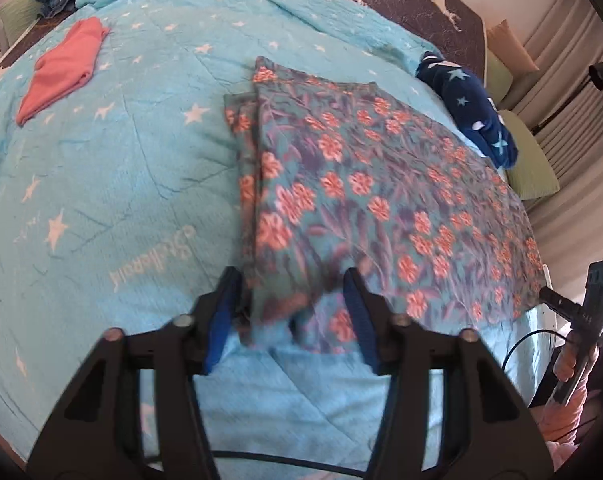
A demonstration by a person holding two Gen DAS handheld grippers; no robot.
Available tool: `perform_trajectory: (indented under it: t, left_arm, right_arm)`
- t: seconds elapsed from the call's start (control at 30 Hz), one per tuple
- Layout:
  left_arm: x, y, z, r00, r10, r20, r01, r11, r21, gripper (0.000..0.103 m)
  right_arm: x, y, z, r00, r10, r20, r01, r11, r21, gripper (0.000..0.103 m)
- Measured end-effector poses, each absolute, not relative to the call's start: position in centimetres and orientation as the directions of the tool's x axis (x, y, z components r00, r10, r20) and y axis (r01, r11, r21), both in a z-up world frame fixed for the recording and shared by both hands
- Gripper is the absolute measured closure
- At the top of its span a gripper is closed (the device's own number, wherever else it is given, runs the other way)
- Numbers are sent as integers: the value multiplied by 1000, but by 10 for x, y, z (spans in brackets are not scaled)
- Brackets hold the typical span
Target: Fold small clothes
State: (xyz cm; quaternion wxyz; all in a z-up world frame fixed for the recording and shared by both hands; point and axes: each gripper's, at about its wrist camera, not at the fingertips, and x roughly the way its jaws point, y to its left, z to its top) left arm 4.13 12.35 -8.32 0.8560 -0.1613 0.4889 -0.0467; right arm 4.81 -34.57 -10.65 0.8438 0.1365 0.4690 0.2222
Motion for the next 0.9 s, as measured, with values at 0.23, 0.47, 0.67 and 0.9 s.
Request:
perform_trajectory:
  t: [0.23, 0.47, 0.67, 0.9]
  left_arm:
    - [26, 133, -57, 600, -303, -740, -74, 901, -428, 89]
    - [20, 139, -64, 594, -304, -745, -98, 892, -442, 90]
    - [18, 145, -76, 566, -264, -781, -168, 891, -422, 44]
    - [24, 122, -83, 528, -274, -804, -101, 920, -379, 86]
  right_arm:
    - [23, -322, -58, 581, 529, -619, -373, 848, 376, 89]
    - [38, -329, -72, 577, 482, -660, -276, 875, 398, 88]
    - [63, -390, -103, 584, 484, -652, -40, 819, 572, 83]
    - [65, -316, -94, 535, 555, -637, -256, 825, 503, 89]
